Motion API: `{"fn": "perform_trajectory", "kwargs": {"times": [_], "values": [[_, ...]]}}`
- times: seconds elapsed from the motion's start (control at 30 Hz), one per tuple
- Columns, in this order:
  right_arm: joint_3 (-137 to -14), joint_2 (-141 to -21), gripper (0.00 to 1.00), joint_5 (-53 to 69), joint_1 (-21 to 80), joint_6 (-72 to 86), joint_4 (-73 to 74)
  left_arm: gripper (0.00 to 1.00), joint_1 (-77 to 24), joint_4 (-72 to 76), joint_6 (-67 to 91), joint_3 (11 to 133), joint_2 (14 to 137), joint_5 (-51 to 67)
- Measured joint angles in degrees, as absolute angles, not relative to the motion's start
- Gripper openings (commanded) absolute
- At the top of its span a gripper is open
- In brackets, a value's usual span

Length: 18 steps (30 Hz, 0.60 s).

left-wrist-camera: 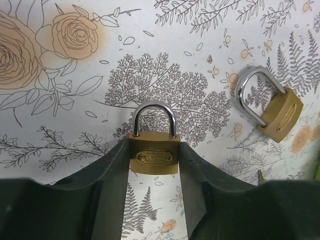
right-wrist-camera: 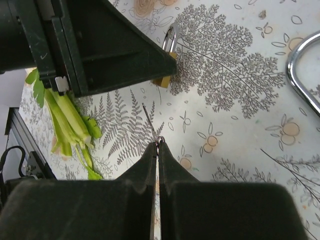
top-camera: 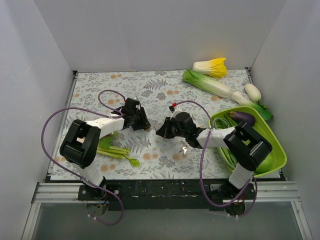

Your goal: Unlock with the key

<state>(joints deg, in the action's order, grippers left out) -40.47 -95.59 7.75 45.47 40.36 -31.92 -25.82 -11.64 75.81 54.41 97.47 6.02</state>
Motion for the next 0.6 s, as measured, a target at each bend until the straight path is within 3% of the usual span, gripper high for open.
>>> {"fn": "perform_trajectory", "kwargs": {"times": [0.6], "values": [[-43.94,-104.16,0.01,7.7,48.03,44.86,-33.01,0.0,-25.58,-4.36,84.16,48.07,92.01,5.54]]}}
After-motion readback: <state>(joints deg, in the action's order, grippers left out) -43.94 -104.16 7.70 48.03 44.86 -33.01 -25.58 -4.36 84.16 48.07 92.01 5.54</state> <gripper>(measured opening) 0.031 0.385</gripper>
